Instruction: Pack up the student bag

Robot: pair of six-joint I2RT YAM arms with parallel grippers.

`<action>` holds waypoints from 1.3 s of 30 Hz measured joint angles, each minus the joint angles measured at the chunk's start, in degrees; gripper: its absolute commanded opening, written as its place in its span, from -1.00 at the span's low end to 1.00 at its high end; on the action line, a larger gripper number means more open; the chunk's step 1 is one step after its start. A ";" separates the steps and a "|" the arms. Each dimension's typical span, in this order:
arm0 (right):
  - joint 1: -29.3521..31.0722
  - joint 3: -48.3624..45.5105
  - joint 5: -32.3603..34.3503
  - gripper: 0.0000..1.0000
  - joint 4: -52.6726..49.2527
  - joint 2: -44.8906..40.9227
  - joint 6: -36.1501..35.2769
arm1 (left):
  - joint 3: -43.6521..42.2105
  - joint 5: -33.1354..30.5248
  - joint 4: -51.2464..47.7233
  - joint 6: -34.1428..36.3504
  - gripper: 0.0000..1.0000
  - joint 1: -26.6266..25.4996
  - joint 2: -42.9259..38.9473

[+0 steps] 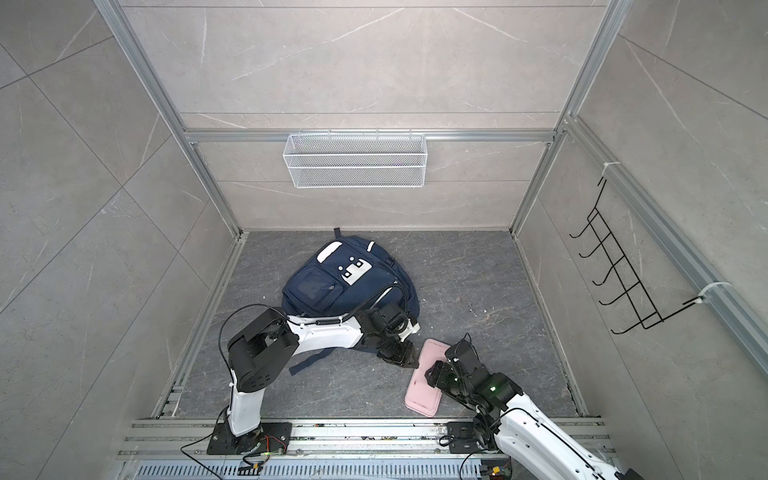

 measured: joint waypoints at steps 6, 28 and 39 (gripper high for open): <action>-0.11 0.00 0.22 0.36 -0.11 -1.11 -1.31 | 0.22 -0.22 -0.50 0.02 -0.29 0.15 0.00; -0.20 3.80 -4.59 0.22 2.51 -0.87 -7.13 | 1.49 -0.72 -4.35 1.53 -0.25 1.68 1.01; -0.20 4.37 -6.75 0.11 6.34 0.26 -7.96 | 1.81 -0.68 -4.63 1.60 -0.23 1.55 1.38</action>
